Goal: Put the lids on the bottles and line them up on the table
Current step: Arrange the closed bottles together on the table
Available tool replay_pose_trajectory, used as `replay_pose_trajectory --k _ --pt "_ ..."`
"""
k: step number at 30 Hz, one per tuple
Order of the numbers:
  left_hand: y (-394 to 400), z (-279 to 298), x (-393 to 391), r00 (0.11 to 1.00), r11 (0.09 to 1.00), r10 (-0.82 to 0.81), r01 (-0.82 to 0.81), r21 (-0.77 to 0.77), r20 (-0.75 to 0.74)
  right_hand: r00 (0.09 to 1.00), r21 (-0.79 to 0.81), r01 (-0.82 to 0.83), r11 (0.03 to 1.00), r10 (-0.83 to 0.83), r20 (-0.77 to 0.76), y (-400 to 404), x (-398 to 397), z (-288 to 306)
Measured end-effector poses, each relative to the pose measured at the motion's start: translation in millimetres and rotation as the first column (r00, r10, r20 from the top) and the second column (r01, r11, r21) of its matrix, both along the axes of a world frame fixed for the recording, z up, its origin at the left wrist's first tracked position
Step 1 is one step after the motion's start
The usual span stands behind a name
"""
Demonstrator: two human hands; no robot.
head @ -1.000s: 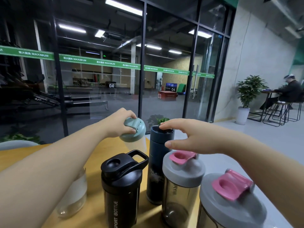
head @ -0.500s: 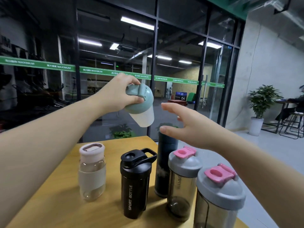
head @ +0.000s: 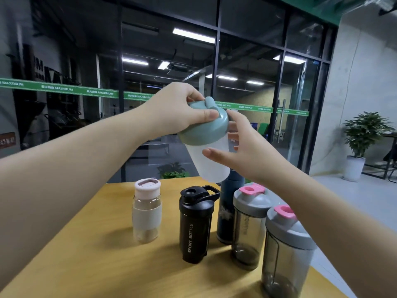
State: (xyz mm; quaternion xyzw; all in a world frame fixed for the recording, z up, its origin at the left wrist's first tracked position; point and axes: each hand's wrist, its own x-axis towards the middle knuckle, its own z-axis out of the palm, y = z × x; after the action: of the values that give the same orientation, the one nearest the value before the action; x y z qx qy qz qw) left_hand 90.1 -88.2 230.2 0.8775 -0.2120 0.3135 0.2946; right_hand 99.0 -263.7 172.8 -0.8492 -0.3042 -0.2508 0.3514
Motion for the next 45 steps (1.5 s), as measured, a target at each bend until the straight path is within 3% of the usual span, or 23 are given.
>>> replay_pose_trajectory --k 5,12,16,20,29,33,36,38,42,45 --pt "-16 -23 -18 0.995 0.993 0.087 -0.083 0.08 -0.055 0.997 0.002 0.054 0.999 -0.053 -0.047 2 -14 -21" --pt "-34 -51 -26 0.983 0.973 0.185 -0.182 0.145 -0.011 0.995 0.068 0.093 0.993 -0.089 -0.052 5 -20 -59" --pt "-30 -68 -35 0.997 0.997 0.029 -0.024 0.075 -0.073 0.994 0.119 0.035 0.992 -0.022 -0.111 -14 -30 -71" --pt "-27 -92 -39 0.969 0.99 -0.112 0.128 0.063 -0.219 0.984 -0.004 0.078 0.997 -0.077 -0.16 -34 -33 -92" --pt "-27 -142 -33 0.892 0.974 -0.2 0.226 0.017 -0.405 0.965 -0.017 0.039 0.999 -0.043 -0.261 -46 -32 -139" --pt "-14 -151 -28 0.903 0.968 -0.219 0.248 0.033 -0.371 0.957 -0.019 0.045 0.999 -0.048 -0.287 -49 -33 -152" --pt "-4 -155 -24 0.915 0.973 -0.227 0.229 -0.033 -0.332 0.954 -0.035 0.062 0.997 -0.069 -0.292 -50 -35 -158" --pt "-5 -162 -23 0.883 0.962 -0.272 0.256 -0.092 -0.383 0.955 -0.035 0.069 0.997 -0.076 -0.286 -50 -38 -159" --pt "-18 -182 -19 0.882 0.945 -0.275 0.321 0.061 -0.384 0.954 0.019 0.071 0.997 -0.062 -0.292 -51 -41 -163" --pt "-21 -182 -16 0.883 0.946 -0.292 0.323 0.025 -0.368 0.952 0.022 0.069 0.997 -0.06 -0.299 -55 -41 -167"
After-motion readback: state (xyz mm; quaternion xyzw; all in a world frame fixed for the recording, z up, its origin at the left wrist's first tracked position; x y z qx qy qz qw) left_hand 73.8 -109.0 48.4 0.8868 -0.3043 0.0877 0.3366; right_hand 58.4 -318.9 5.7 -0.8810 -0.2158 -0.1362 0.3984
